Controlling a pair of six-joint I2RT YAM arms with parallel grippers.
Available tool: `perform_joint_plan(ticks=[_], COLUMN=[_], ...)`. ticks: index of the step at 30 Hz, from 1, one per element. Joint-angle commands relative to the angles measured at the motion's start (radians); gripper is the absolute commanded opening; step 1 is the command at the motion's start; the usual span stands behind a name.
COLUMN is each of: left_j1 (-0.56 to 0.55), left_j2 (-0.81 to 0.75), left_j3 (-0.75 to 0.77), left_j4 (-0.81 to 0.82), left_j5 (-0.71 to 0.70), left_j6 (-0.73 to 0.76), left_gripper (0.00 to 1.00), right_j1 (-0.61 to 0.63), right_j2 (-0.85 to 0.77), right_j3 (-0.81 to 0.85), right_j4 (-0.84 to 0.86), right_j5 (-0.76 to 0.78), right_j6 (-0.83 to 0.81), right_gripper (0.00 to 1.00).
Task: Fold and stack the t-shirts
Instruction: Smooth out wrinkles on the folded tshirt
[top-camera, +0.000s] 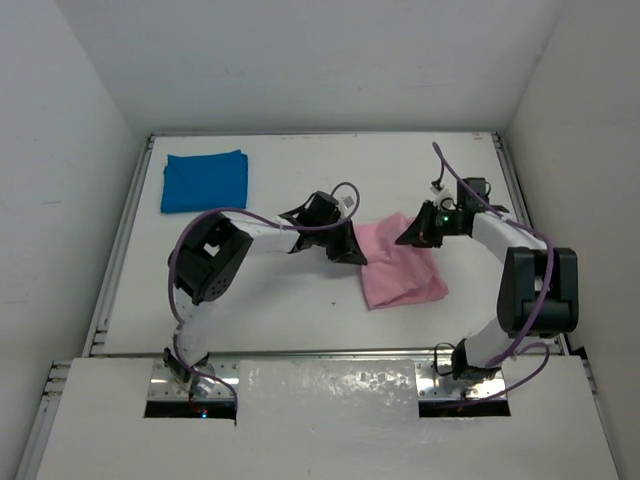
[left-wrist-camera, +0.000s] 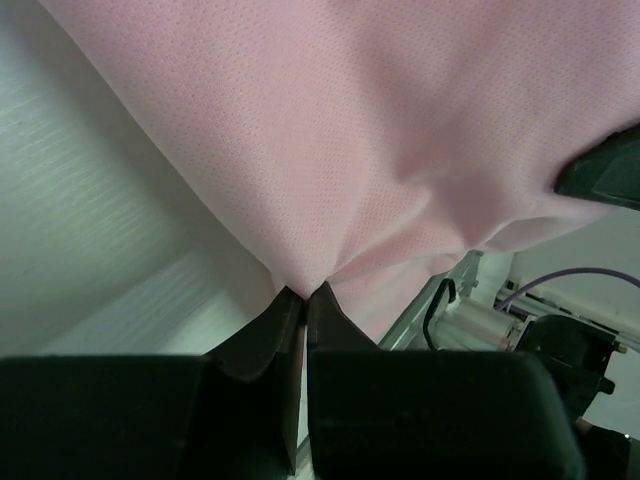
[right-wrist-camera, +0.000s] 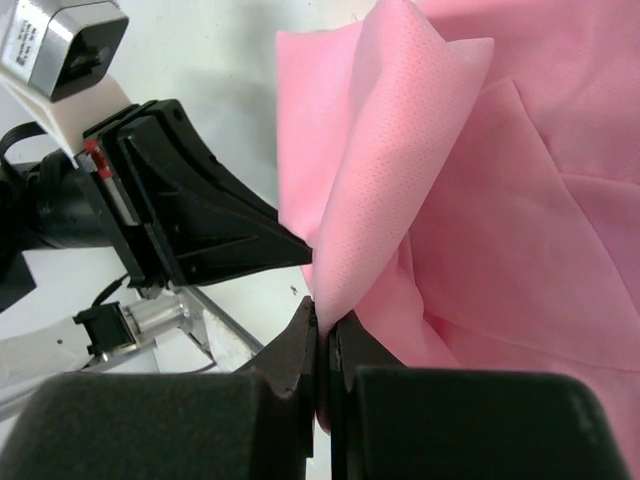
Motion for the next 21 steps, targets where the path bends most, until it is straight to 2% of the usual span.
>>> perform_joint_plan(ticks=[1,5,7,14,15,16,18,21], left_j1=[0.029,0.074,0.086,0.078,0.069,0.061,0.049,0.073], left_j2=[-0.087,-0.150,-0.188,-0.325,-0.337,-0.351,-0.391,-0.394], left_j3=[-0.009,-0.089,-0.126,-0.242,-0.247,-0.247,-0.221,-0.102], left_j4=[-0.023,-0.095,-0.136,-0.158,-0.152,-0.155,-0.207,-0.351], left_j5=[-0.018,-0.042,-0.046,-0.101,-0.093,-0.096,-0.118,-0.187], left_j6=[0.038,0.075,0.099,0.046,0.030,0.029,0.050,0.155], left_gripper=[0.00,0.00,0.00,0.00,0.04,0.14,0.42,0.51], right_j1=[0.052,0.138,0.144,0.144,0.144,0.144,0.144,0.144], right_j2=[-0.009,0.015,0.015,0.064,0.078,0.086,0.093,0.092], right_j3=[-0.011,-0.022,-0.039,-0.033,-0.033,-0.021,-0.013,-0.010], right_j4=[0.104,0.151,0.205,0.170,0.162,0.143,0.077,0.029], right_j5=[0.023,0.066,0.066,0.035,0.019,0.005,0.000,-0.026], right_j6=[0.064,0.113,0.150,0.101,0.092,0.075,0.018,-0.031], right_gripper=[0.00,0.00,0.00,0.00,0.00,0.00,0.00,0.00])
